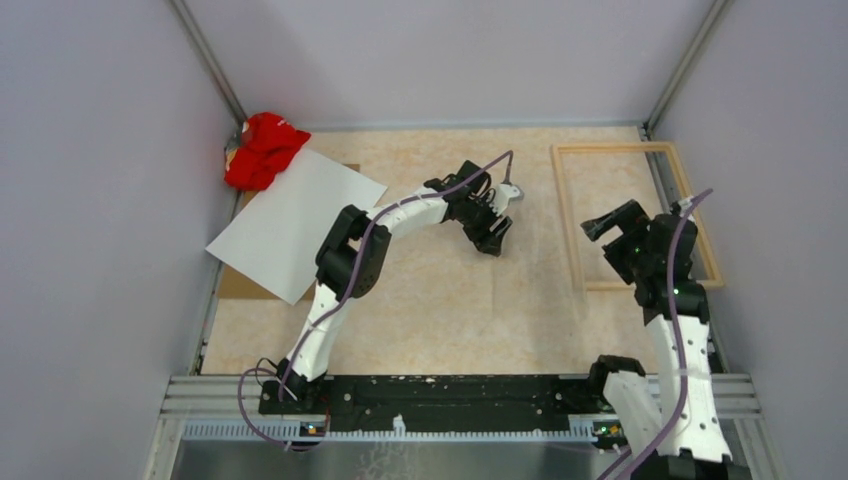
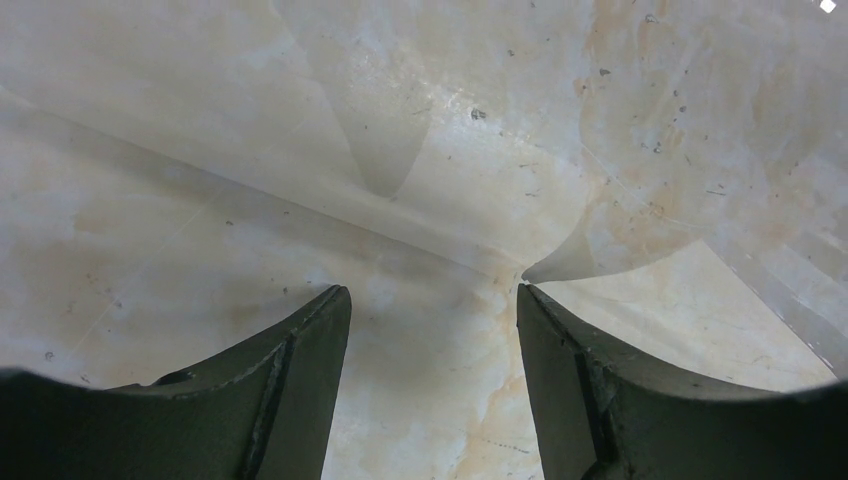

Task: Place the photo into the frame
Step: Pick up the photo frame item at the center of the board.

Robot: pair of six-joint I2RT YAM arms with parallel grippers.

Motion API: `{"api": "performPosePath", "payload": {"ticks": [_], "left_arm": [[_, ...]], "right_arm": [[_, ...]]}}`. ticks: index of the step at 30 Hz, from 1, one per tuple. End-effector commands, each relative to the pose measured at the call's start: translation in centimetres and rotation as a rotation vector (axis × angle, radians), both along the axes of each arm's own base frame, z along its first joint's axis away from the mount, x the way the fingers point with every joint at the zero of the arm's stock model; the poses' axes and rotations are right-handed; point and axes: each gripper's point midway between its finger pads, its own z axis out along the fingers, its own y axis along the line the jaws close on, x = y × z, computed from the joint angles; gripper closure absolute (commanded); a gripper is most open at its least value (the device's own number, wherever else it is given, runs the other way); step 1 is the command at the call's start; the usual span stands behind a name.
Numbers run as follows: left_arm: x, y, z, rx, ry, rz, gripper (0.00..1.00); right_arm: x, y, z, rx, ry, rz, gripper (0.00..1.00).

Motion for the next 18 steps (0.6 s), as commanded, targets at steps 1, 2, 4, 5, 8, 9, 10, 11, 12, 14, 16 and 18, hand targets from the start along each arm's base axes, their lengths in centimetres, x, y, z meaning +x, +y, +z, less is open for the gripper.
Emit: {"api": "performPosePath", "payload": {"ticks": [1, 2, 4, 5, 8, 9, 10, 11, 12, 14, 16, 18], "left_arm": [[-4.7, 2.6, -7.3, 0.190, 0.204, 0.003, 0.30], [-4.7, 2.6, -7.4, 0.191, 0.204, 0.002, 0.31], [-4.8, 2.7, -7.5, 0.194, 0.204, 0.003, 0.31], [-4.9, 2.7, -7.5, 0.195, 0.206, 0.003, 0.31], [-4.9, 2.8, -7.6, 0.195, 0.209, 0.002, 0.31], [-5.0, 2.8, -7.6, 0.195, 0.209, 0.001, 0.31], [-5.0, 2.8, -7.6, 0.196, 0.209, 0.002, 0.31], [-4.9, 2.8, -7.6, 0.196, 0.208, 0.002, 0.31], [-4.9, 2.8, -7.5, 0.195, 0.205, 0.003, 0.31], [-4.9, 2.9, -7.4, 0.196, 0.202, 0.003, 0.31], [-4.9, 2.8, -7.3, 0.194, 0.200, 0.002, 0.31], [-4.8, 2.8, -7.3, 0.194, 0.199, 0.003, 0.31]], "right_arm": [[-3.9, 0.4, 2.4, 0.009, 0.023, -0.013, 0.01], [-4.9, 0.9, 2.4, 0.031, 0.036, -0.002, 0.01], [-7.0, 2.2, 2.4, 0.087, 0.065, 0.026, 0.01], [-8.1, 3.0, 2.4, 0.120, 0.079, 0.044, 0.01], [-11.3, 5.9, 1.2, 0.253, 0.174, 0.130, 0.01], [-12.1, 6.7, 0.6, 0.300, 0.202, 0.155, 0.01], [-13.0, 7.5, 0.1, 0.336, 0.225, 0.175, 0.01], [-13.9, 8.2, -0.2, 0.372, 0.248, 0.198, 0.01], [-14.6, 8.6, -0.4, 0.395, 0.273, 0.215, 0.01], [-15.9, 9.1, -0.3, 0.414, 0.310, 0.228, 0.01], [-16.8, 9.4, 0.2, 0.424, 0.325, 0.234, 0.01], [-17.3, 9.5, 0.0, 0.438, 0.345, 0.226, 0.01]]}}
